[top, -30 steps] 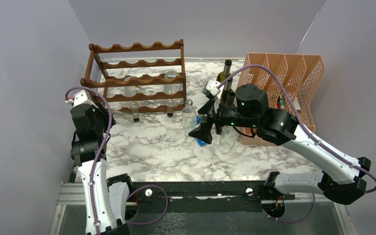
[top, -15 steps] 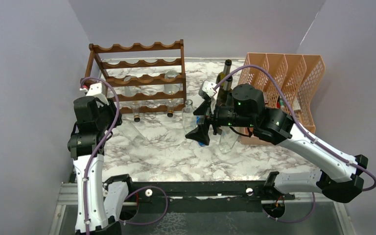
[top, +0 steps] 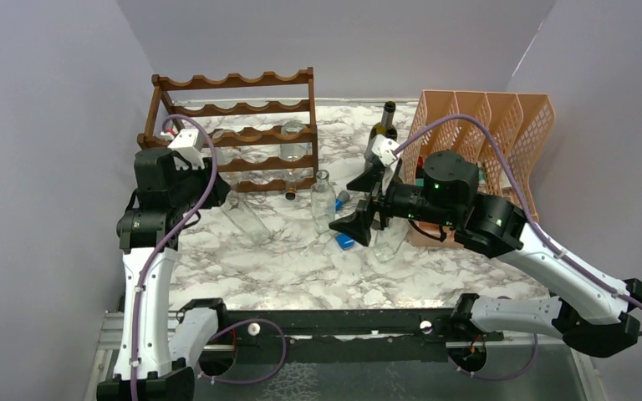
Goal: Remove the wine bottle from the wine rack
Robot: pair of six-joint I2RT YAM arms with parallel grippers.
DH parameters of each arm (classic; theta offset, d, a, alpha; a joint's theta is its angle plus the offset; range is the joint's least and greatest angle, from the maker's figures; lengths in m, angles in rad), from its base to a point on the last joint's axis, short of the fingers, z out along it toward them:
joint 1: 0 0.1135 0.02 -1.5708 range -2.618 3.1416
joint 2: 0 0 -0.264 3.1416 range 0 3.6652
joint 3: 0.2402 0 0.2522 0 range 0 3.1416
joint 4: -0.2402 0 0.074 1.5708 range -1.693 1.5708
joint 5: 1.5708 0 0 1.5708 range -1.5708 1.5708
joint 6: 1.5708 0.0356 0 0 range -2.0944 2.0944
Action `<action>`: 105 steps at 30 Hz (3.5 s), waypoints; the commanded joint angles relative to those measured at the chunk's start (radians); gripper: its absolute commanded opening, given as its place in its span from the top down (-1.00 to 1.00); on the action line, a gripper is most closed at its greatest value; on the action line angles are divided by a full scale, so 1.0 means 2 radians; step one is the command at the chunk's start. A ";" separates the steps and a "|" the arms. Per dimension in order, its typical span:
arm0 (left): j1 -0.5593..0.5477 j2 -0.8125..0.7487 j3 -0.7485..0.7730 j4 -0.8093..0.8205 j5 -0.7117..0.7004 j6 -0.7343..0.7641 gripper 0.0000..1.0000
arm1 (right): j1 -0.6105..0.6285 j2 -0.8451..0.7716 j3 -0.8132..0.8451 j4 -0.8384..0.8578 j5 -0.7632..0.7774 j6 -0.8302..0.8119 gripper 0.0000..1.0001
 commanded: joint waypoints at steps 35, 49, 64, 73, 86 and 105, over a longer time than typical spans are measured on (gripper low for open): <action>-0.451 0.156 0.080 0.069 -0.407 -0.131 1.00 | 0.002 -0.080 -0.022 -0.017 0.111 0.013 -0.99; -0.480 0.174 0.067 0.084 -0.427 -0.184 1.00 | 0.002 -0.094 -0.034 -0.018 0.120 0.009 -0.99; -0.487 0.190 0.078 0.086 -0.450 -0.168 1.00 | 0.002 -0.101 -0.040 -0.016 0.124 0.009 -0.99; -0.487 0.181 0.091 0.085 -0.467 -0.153 1.00 | 0.002 -0.103 -0.044 -0.017 0.126 0.009 -0.99; -0.487 0.177 0.062 0.108 -0.426 -0.154 1.00 | 0.002 -0.107 -0.047 -0.015 0.126 0.010 -0.99; -0.487 0.143 0.044 0.111 -0.407 -0.141 -0.83 | 0.002 -0.099 -0.045 -0.020 0.138 0.011 -0.99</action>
